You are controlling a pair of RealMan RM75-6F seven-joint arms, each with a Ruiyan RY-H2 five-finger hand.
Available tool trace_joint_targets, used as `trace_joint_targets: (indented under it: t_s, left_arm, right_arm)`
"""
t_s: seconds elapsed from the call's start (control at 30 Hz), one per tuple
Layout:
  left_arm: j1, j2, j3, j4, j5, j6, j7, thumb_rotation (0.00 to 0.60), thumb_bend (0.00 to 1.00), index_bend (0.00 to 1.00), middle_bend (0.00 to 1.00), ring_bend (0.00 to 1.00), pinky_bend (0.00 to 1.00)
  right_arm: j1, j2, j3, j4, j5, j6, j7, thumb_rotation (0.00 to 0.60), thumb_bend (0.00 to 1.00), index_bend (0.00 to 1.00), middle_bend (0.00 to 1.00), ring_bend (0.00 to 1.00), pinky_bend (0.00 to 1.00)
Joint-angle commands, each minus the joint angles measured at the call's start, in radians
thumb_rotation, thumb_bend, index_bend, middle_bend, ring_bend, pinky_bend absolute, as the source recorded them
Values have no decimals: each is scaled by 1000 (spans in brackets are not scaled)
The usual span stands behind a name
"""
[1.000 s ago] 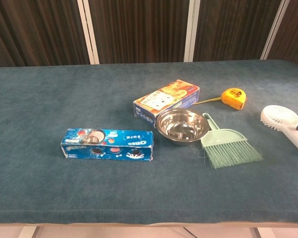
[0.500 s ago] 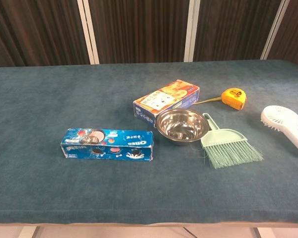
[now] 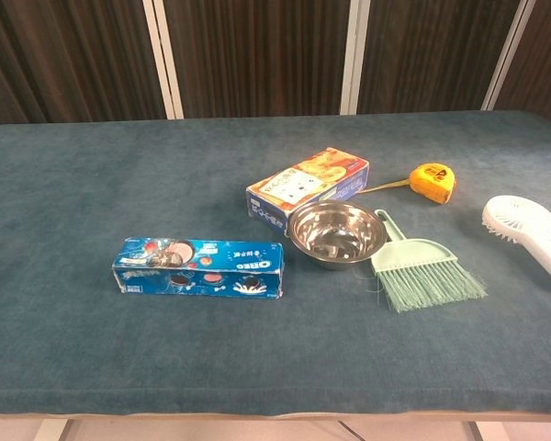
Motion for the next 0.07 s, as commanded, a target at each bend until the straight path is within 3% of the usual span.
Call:
trace_joint_targets:
  t_s: [0.03, 0.07]
  left_arm:
    - [2, 8, 6, -3, 6, -3, -11, 600, 84, 0, 0, 0, 41]
    - [2, 10, 8, -2, 10, -5, -15, 600, 84, 0, 0, 0, 41]
  right_arm:
    - [-3, 0, 5, -12, 17, -39, -18, 600, 420, 0, 0, 0, 0]
    - [-2, 0, 8, -12, 21, -46, -21, 600, 420, 0, 0, 0, 0]
